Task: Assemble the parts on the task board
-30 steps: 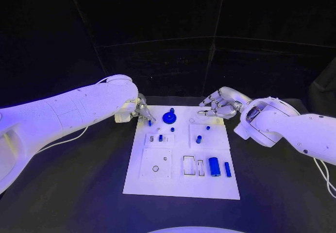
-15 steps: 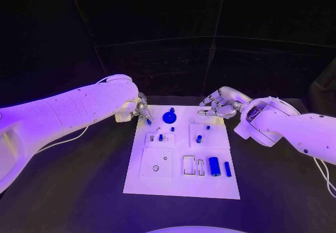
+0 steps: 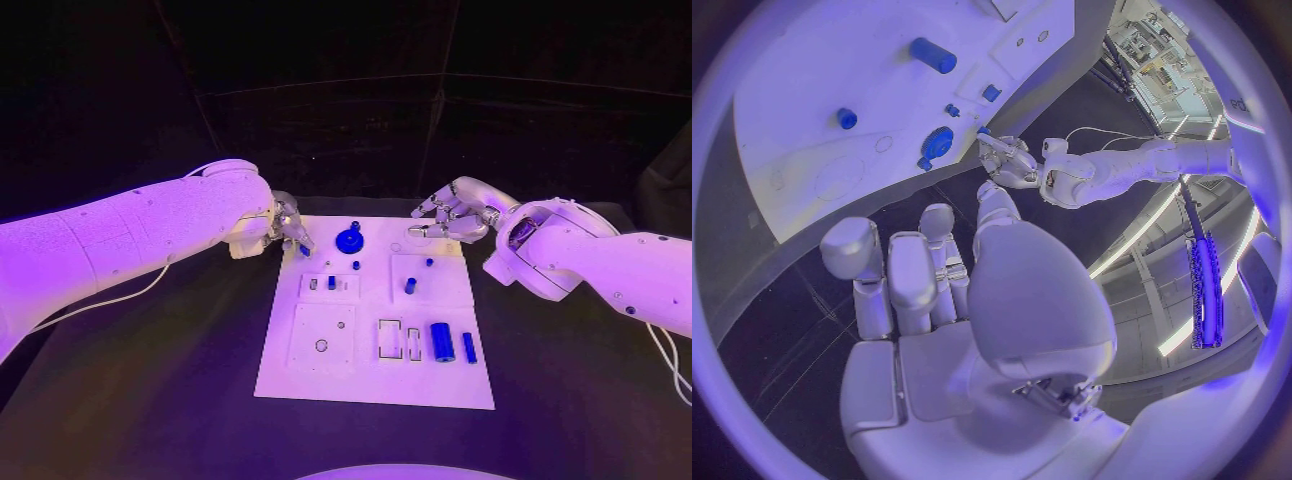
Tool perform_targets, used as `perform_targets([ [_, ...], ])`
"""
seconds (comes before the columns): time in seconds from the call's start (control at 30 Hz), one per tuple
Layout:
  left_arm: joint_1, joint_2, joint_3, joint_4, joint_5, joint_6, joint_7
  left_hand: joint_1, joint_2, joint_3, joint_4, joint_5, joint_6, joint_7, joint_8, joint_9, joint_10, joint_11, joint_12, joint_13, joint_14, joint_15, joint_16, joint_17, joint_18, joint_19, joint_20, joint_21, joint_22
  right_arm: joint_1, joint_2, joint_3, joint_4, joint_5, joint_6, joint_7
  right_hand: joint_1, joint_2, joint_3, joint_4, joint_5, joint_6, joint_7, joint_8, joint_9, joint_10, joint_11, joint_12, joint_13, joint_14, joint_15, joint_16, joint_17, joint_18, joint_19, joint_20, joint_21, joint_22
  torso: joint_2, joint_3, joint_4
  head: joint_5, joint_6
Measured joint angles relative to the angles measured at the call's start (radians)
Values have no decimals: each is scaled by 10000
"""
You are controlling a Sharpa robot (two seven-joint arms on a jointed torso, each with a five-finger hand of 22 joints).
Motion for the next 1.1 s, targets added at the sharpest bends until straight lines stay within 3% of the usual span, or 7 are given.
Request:
perform_targets([
  [0.27, -6, -1019, -10, 1763, 62, -941, 109, -118, -117, 257, -97, -3, -23, -47, 118, 74, 90, -20, 162, 167, 0, 1, 0, 0, 0, -1, 1, 50, 80, 0, -5, 0, -25, 0, 0, -1, 0, 0, -26, 26, 0, 0, 0, 0, 0, 0, 0, 0, 0, 0, 0, -40, 1, 0, 0, 0, 0, 0, -52, 9, 55, 18, -51],
  [0.37, -105, -1295, -15, 2245, -23, -1223, 207, -171, -171, 288, -119, -3, 0, -70, 129, 78, 109, -38, 164, 156, 0, 1, 0, 0, 0, -1, 1, 50, 80, 0, -7, 0, -36, 0, 0, 0, 0, 0, -26, 26, 0, 0, 0, 0, 0, 0, 0, 0, 1, 0, 0, -40, 1, 1, 0, 0, 0, 1, -65, 12, 67, 35, -60],
  [0.47, -221, -1543, -103, 2673, -212, -1540, 335, -190, -190, 292, -122, -3, 0, -71, 132, 108, 126, -55, 170, 161, -1, 2, 0, 0, 0, 27, -27, 50, 80, 0, -12, 0, -48, 0, 0, 2, 0, 0, -26, 26, 0, 0, 0, 0, 0, 0, 0, 0, 0, 0, 0, -40, 1, 1, 0, 0, 0, 1, -72, 12, 74, 34, -69],
  [0.57, -308, -1723, -207, 2956, -463, -1848, 470, -238, -237, 415, -245, -8, 0, -71, 142, 134, 143, -71, 211, 201, -1, 2, 0, 0, 0, 27, -27, 89, 101, 0, -12, 0, -67, 0, 0, 6, 0, 0, -26, 26, 0, 0, 0, 0, 0, 0, 0, 0, 1, 0, 0, -40, 1, 1, 0, 0, 0, 1, -76, 7, 75, 28, -70],
  [0.73, -505, -1922, -272, 3302, -847, -2344, 688, -276, -275, 475, -250, -12, 4, -74, 223, 134, 180, -39, 338, 328, -1, 2, 0, 0, 1, 27, -27, 89, 133, 0, -1, 0, -109, 0, 0, 11, 0, 0, -26, 26, 0, 0, 0, 0, 0, 0, 0, 0, 1, 0, 0, -40, 1, 0, 0, 0, 0, 1, -79, 3, 76, 56, -72],
  [0.87, -685, -1974, -292, 3447, -1088, -2657, 807, -355, -354, 555, -323, -13, 38, -107, 225, 145, 267, -54, 386, 382, -1, 2, 0, 0, 1, 27, -27, 120, 144, 0, 16, 0, -124, 0, 1, 17, 0, 0, -26, 26, 0, 0, 0, 0, 0, 0, 0, 0, 1, 0, 0, -39, 1, 1, 0, 0, 0, 2, -74, -1, 76, 69, -72],
  [1.1, -818, -1977, -301, 3543, -1398, -3003, 891, -389, -387, 690, -411, -40, 38, -106, 265, 179, 268, -55, 489, 472, -1, 3, 0, 0, 0, 27, -27, 134, 163, -1, 23, -1, -135, 0, 3, 29, 0, 0, -26, 26, 0, 0, 0, 0, 0, 0, 0, 0, -13, 0, 0, -39, -14, 1, 0, 0, -53, -26, -60, -1, 75, 92, -91],
])
